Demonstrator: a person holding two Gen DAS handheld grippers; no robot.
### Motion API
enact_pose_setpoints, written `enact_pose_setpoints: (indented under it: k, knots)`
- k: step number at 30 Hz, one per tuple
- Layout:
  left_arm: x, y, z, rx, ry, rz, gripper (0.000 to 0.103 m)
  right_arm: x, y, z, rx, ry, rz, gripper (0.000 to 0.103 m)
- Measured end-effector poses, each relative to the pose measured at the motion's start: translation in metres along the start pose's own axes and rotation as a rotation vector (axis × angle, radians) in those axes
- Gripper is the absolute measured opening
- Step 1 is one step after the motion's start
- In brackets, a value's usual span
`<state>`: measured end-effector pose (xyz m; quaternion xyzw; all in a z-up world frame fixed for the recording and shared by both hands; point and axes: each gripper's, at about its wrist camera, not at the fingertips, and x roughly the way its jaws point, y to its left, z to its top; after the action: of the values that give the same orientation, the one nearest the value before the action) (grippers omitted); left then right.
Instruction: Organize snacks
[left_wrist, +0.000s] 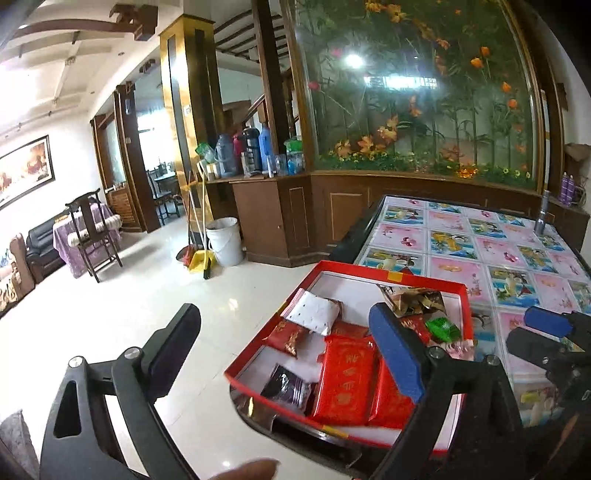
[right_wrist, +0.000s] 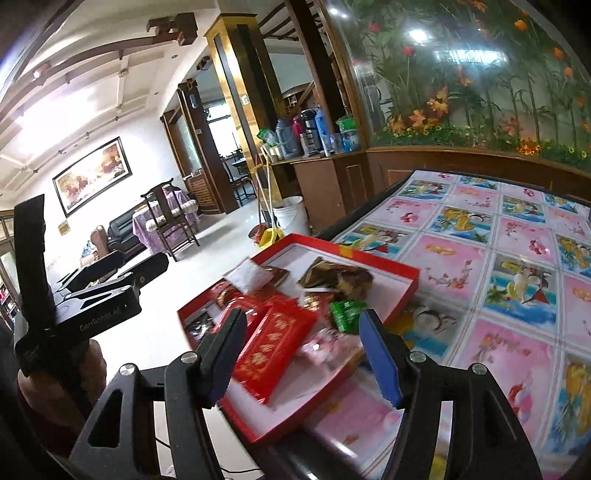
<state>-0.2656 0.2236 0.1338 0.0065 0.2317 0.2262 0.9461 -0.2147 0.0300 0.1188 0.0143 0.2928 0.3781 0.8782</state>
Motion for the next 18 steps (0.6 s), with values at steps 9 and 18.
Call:
enact_pose_setpoints:
  k: [9, 18]
  knots:
    - [-0.034, 0.004, -0.014, 0.002, -0.004, -0.045, 0.103, -0.028, 0.039, -0.020, -0.058, -0.012, -0.034, 0.066]
    - [-0.038, -0.002, -0.012, -0.001, -0.034, -0.083, 0.103, -0.037, 0.046, -0.017, -0.083, -0.041, -0.041, 0.069]
